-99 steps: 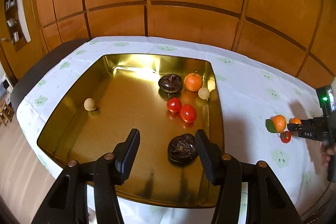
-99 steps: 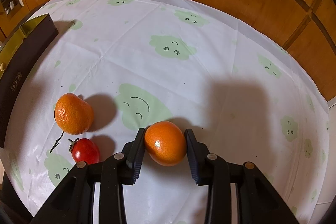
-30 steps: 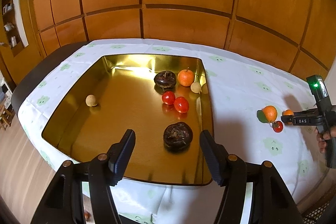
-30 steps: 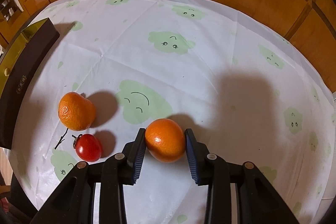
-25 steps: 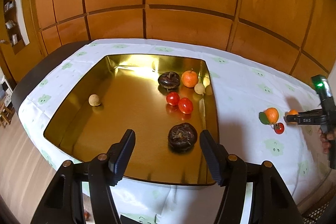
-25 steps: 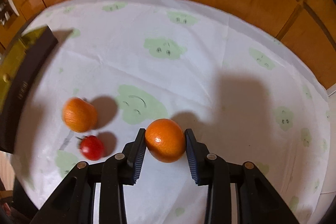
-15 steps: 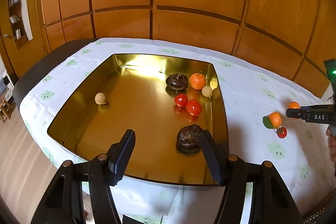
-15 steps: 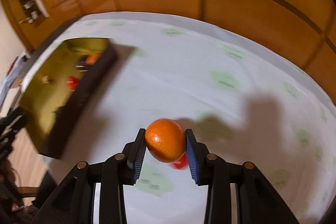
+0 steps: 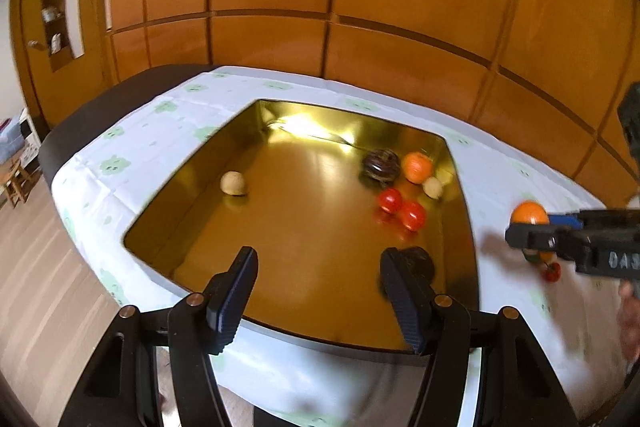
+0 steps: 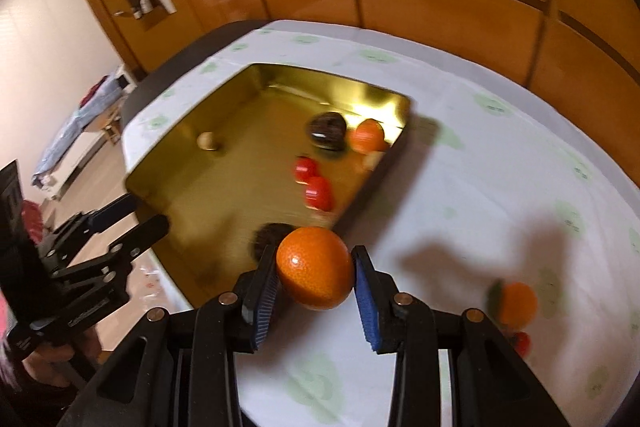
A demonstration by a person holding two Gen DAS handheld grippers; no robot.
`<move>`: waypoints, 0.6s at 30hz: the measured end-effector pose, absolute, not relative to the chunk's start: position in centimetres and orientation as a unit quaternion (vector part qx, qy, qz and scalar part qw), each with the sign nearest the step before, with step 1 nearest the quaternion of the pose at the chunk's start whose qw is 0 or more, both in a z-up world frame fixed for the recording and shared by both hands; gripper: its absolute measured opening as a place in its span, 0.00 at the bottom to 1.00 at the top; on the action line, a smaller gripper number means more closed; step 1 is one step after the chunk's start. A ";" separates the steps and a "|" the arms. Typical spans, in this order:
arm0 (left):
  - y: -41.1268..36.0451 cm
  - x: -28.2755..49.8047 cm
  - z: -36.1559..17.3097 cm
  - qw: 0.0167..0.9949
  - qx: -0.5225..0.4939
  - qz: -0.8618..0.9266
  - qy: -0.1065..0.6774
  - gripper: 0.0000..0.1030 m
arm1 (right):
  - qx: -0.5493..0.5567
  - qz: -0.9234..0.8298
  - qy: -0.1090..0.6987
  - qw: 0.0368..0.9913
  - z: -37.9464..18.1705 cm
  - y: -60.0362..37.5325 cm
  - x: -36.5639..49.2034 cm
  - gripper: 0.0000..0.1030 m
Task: Organize fruits
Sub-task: 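Lift the mandarin with the right tool and carry it over the tray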
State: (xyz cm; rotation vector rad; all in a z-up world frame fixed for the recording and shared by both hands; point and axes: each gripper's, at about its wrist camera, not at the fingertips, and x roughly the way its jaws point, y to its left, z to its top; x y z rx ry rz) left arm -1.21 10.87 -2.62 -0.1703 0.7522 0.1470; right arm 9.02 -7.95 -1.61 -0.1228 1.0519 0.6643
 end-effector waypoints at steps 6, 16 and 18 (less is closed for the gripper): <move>14.2 -1.6 -1.9 0.924 -0.099 0.115 0.350 0.62 | -0.073 0.350 0.493 0.793 -2.0 -3.7 8.1 0.35; 16.8 -2.1 -2.1 0.919 -0.118 0.139 0.349 0.62 | -0.106 0.393 0.526 0.747 -5.6 2.3 7.6 0.36; 16.7 -2.0 -2.3 0.919 -0.117 0.137 0.351 0.62 | -0.124 0.383 0.532 0.745 -6.4 2.7 7.6 0.36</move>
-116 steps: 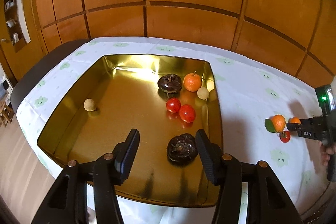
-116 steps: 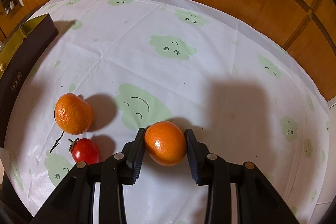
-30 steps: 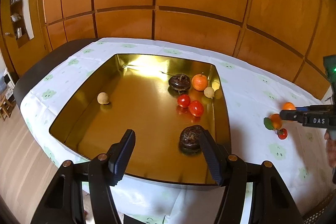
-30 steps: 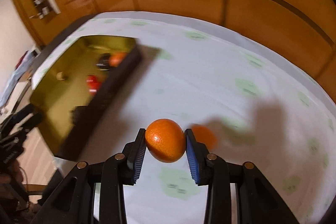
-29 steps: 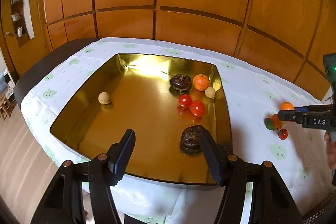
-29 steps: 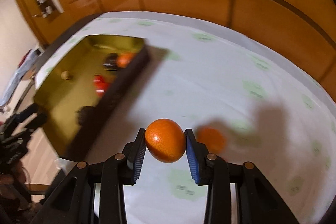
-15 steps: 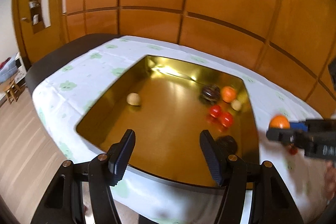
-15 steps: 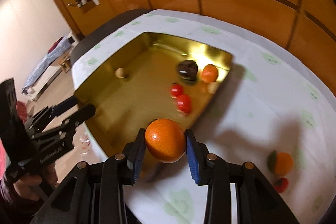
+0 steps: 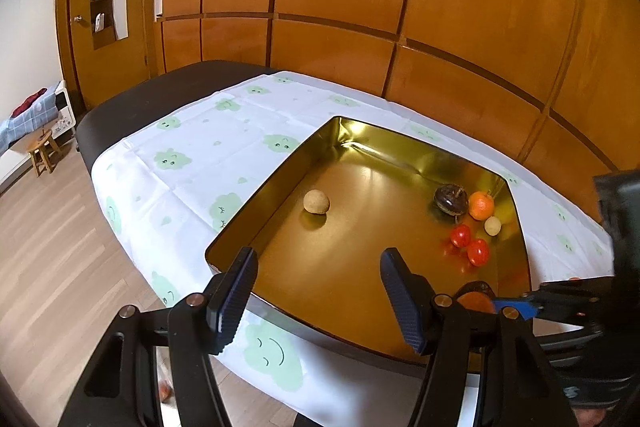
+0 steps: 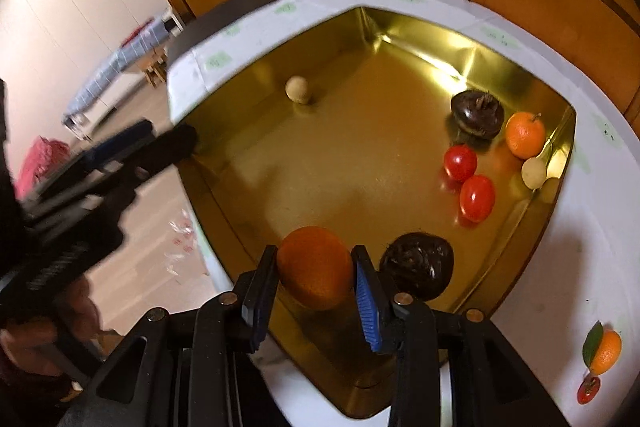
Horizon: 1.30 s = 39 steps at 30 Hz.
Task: Organize fruits
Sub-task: 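Lift the mandarin with the right tool and carry it over the tray, then lower the mandarin into the tray and open the right tool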
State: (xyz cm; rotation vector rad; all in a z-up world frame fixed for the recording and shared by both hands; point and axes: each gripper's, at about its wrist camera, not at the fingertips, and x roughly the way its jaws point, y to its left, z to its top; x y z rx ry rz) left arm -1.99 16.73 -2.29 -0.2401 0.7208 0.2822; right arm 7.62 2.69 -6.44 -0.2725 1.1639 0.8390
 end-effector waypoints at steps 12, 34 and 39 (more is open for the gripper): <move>16.4 -1.8 -2.6 0.918 -0.118 0.132 0.356 0.63 | -0.148 0.362 0.533 0.750 -7.9 2.8 7.9 0.36; 15.6 -2.1 -2.5 0.919 -0.108 0.129 0.355 0.65 | -0.151 0.323 0.491 0.795 -5.7 0.1 7.0 0.34; 15.2 -2.3 -2.5 0.920 -0.104 0.127 0.355 0.65 | -0.182 0.308 0.487 0.797 -6.5 1.5 7.5 0.32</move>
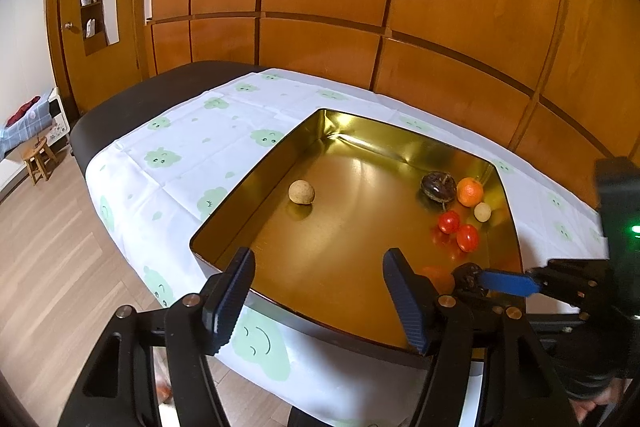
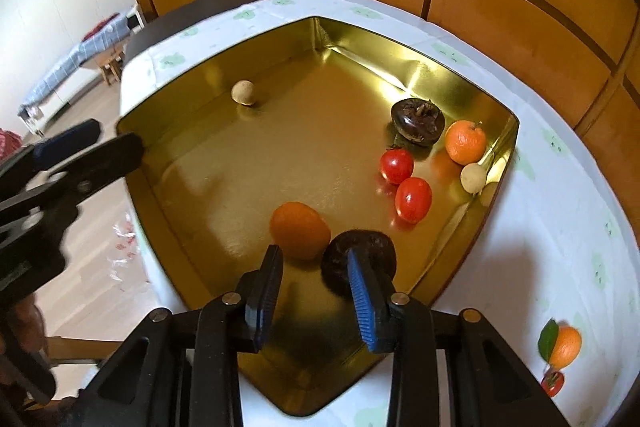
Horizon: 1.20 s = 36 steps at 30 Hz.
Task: Organize fruits
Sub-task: 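Lower the mandarin into the tray and open the right tool, then move the right tool out of the tray toward the red tomato on the cloth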
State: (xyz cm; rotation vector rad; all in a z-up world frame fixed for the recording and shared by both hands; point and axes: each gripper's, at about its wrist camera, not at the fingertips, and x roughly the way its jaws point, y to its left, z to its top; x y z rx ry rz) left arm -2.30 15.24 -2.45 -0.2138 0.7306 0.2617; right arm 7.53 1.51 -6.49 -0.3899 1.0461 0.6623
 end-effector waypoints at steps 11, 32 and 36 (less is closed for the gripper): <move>14.6 -2.3 -2.7 0.921 -0.097 0.117 0.359 0.65 | -0.139 0.264 0.477 0.826 -5.1 -1.9 8.7 0.30; 11.4 -2.6 -2.5 0.925 -0.062 0.079 0.366 0.65 | -0.086 0.209 0.448 0.865 -1.7 -12.7 6.4 0.29; 10.7 -2.4 -2.5 0.926 -0.054 0.072 0.367 0.65 | -0.078 0.189 0.449 0.870 -1.3 -15.6 6.6 0.29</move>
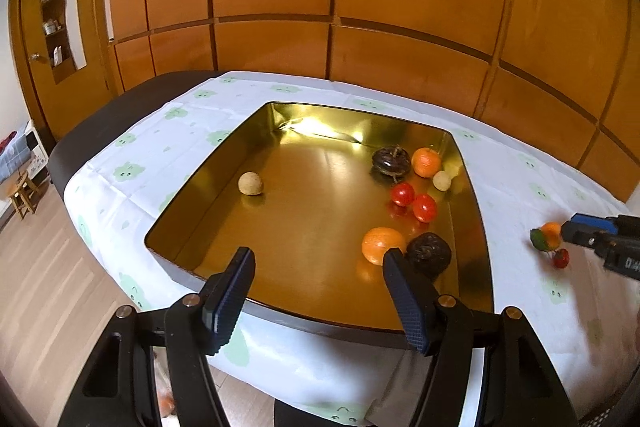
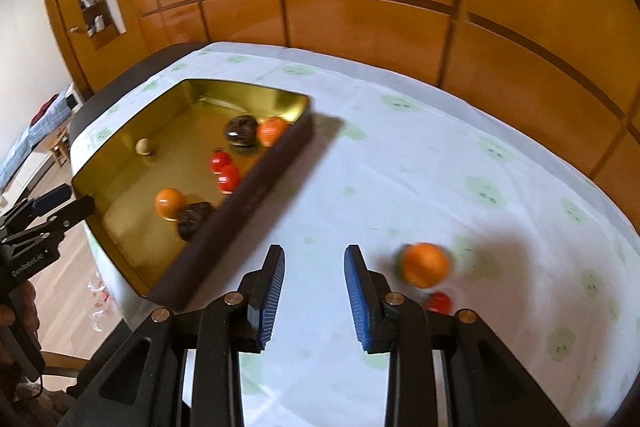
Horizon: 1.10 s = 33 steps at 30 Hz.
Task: Organize fruits
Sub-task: 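Move the right tool out of the tray toward the red tomato on the cloth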
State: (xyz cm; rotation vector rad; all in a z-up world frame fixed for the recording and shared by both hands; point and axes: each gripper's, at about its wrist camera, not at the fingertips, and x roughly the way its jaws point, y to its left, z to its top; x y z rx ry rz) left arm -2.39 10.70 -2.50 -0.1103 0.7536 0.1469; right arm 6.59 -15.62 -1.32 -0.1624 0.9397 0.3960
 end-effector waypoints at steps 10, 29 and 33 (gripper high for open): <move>8.5 -1.8 -2.1 0.926 -0.032 0.049 0.373 0.65 | -0.065 0.139 0.454 0.878 -1.1 -21.7 7.8 0.29; 0.3 -0.4 -0.8 0.927 0.046 -0.030 0.371 0.65 | 0.016 0.051 0.497 0.866 -3.6 -33.4 11.4 0.29; -1.4 0.1 -0.8 0.925 0.058 -0.045 0.373 0.65 | 0.046 0.043 0.495 0.867 -3.4 -34.6 11.7 0.29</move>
